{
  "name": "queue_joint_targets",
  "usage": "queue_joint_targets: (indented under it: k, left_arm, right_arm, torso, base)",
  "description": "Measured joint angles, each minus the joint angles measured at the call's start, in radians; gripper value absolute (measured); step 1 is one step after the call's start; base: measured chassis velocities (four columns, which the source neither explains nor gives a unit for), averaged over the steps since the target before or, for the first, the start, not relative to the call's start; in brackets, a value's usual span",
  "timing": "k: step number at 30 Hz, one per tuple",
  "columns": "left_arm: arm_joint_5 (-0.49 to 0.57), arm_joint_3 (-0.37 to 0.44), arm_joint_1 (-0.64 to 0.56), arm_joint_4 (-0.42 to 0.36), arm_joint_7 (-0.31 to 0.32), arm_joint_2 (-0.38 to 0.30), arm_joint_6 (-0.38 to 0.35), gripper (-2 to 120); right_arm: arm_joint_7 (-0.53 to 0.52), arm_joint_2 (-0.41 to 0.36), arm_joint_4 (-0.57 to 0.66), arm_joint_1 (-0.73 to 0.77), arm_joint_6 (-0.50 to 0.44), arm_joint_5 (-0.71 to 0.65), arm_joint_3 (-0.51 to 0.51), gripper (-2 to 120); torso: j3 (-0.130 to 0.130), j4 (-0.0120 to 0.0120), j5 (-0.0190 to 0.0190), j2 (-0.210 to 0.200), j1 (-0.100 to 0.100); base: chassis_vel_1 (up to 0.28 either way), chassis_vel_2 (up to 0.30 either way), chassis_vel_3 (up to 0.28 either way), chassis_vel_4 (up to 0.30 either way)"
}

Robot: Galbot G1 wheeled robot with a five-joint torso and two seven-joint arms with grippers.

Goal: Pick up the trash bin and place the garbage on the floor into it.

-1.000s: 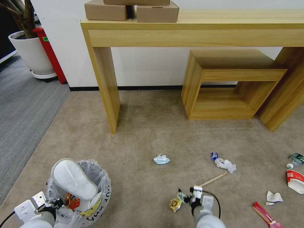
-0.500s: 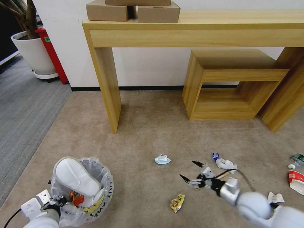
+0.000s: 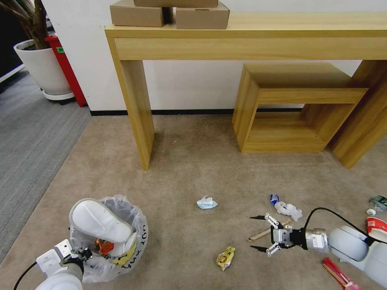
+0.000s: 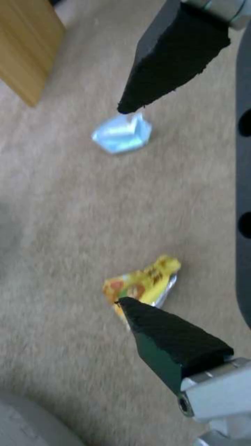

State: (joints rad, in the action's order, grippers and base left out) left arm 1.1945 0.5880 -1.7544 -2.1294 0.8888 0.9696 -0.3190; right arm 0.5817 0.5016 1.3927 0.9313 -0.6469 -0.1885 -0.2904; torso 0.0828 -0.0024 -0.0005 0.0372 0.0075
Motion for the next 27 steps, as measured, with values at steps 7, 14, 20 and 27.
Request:
queue_joint_targets:
  k: [7, 14, 20, 27]
  left_arm:
    - [0.001, 0.012, -0.009, -0.002, -0.003, 0.003, 0.000, 0]
    - [-0.011, 0.012, -0.014, 0.000, -0.001, 0.019, 0.000, 0]
    - [-0.023, 0.022, -0.023, 0.001, -0.007, 0.035, 0.000, 0]
    - [-0.030, 0.026, -0.026, 0.001, -0.013, 0.044, 0.000, 0]
  right_arm:
    - [0.035, 0.092, -0.071, 0.015, -0.001, -0.013, -0.018, 100]
    - [0.032, 0.215, -0.192, -0.012, 0.006, 0.004, -0.073, 100]
    - [-0.026, 0.251, -0.216, -0.022, 0.020, -0.024, -0.100, 100]
    - [-0.082, 0.264, -0.222, -0.029, 0.044, -0.030, -0.111, 100]
  torso:
    - [0.000, -0.0002, -0.0005, 0.000, 0.000]
    - [0.000, 0.0002, 0.0006, 0.000, 0.000]
    - [0.000, 0.0003, 0.0003, 0.000, 0.000]
    - [0.000, 0.0001, 0.0003, 0.000, 0.000]
  base:
    - [0.000, 0.000, 0.000, 0.000]
    - [0.000, 0.000, 0.000, 0.000]
    - [0.000, 0.000, 0.000, 0.000]
    - [0.000, 0.000, 0.000, 0.000]
